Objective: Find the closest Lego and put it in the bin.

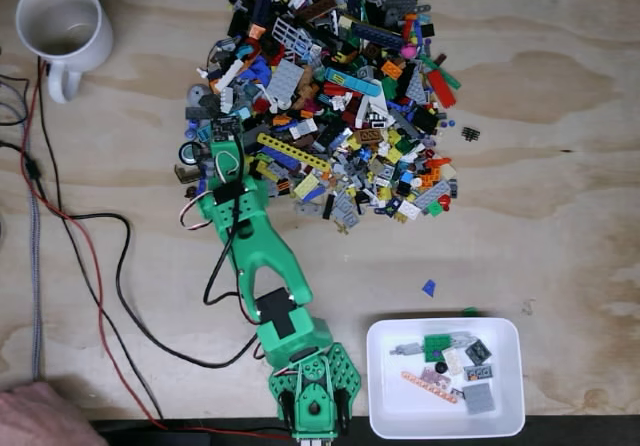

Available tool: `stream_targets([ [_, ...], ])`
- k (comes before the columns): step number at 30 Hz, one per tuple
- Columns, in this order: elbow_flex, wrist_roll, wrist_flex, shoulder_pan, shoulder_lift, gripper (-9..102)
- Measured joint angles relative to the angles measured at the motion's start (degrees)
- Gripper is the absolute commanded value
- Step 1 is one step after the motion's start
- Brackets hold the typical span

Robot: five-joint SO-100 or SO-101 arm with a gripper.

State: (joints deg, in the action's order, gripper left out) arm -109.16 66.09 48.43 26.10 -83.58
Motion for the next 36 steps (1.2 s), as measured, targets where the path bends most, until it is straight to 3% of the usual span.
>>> stream_targets([
  [6,2.9,0.0,0.2,-0.7,1.0,10],
  [10,4.7,0.0,1.7,-1.5,1.0,0],
  [17,5.7,-0.8,3.2,-1.5,1.0,0],
  [26,17.0,-5.3,19.8,-4.8,-5.0,0],
  [32,29.5,-3.7,39.6,-17.2,-18.3,0],
  [36,25.4,3.7,41.3,-37.4,-27.2,0],
])
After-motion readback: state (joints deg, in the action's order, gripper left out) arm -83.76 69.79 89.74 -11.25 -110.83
